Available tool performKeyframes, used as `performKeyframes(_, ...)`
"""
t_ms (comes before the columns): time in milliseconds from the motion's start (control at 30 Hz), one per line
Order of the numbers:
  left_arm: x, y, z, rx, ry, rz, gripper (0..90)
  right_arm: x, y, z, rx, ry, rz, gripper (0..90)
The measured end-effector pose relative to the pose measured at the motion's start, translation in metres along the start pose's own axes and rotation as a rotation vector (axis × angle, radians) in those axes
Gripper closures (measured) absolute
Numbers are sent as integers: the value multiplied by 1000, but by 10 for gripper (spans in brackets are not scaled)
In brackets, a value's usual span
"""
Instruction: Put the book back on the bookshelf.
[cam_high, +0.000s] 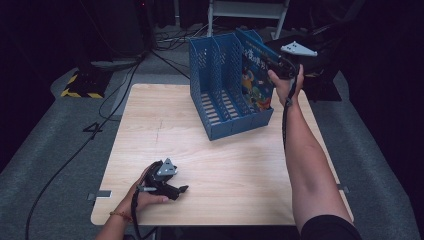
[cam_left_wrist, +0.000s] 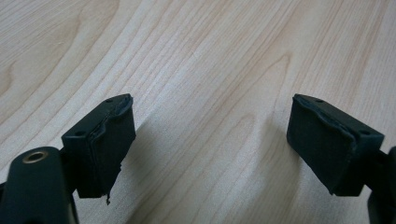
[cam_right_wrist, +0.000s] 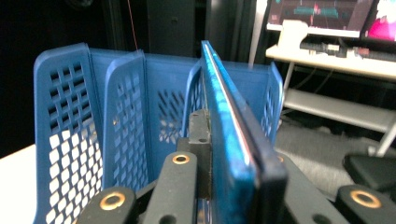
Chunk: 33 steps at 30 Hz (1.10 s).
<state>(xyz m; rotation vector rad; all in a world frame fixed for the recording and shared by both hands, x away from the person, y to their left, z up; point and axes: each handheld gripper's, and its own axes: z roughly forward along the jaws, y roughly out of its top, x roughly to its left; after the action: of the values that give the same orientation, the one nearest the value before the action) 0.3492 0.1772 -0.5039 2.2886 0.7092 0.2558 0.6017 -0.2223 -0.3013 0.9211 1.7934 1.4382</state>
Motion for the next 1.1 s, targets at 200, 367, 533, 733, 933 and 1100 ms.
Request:
performKeyframes(200, 0, 0, 0, -1, -1, -3, 162, 3, -12, -10, 7, 1, -9, 826)
performKeyframes(367, -1, 0, 1, -2, 5, -5, 162, 4, -9, -12, 40, -1, -14, 819)
performKeyframes(533, -1, 0, 1, -2, 5, -6, 162, 9, -4, -14, 90, -2, -43, 793)
performKeyframes(733, -1, 0, 1, -2, 5, -5, 162, 11, -2, -19, 157, 0, -62, 657)
performKeyframes(933, -1, 0, 1, -2, 6, -6, 162, 12, -2, -37, 242, 14, -81, 459)
performKeyframes(1100, -1, 0, 1, -2, 5, -5, 162, 14, -3, -56, 294, 34, -119, 370)
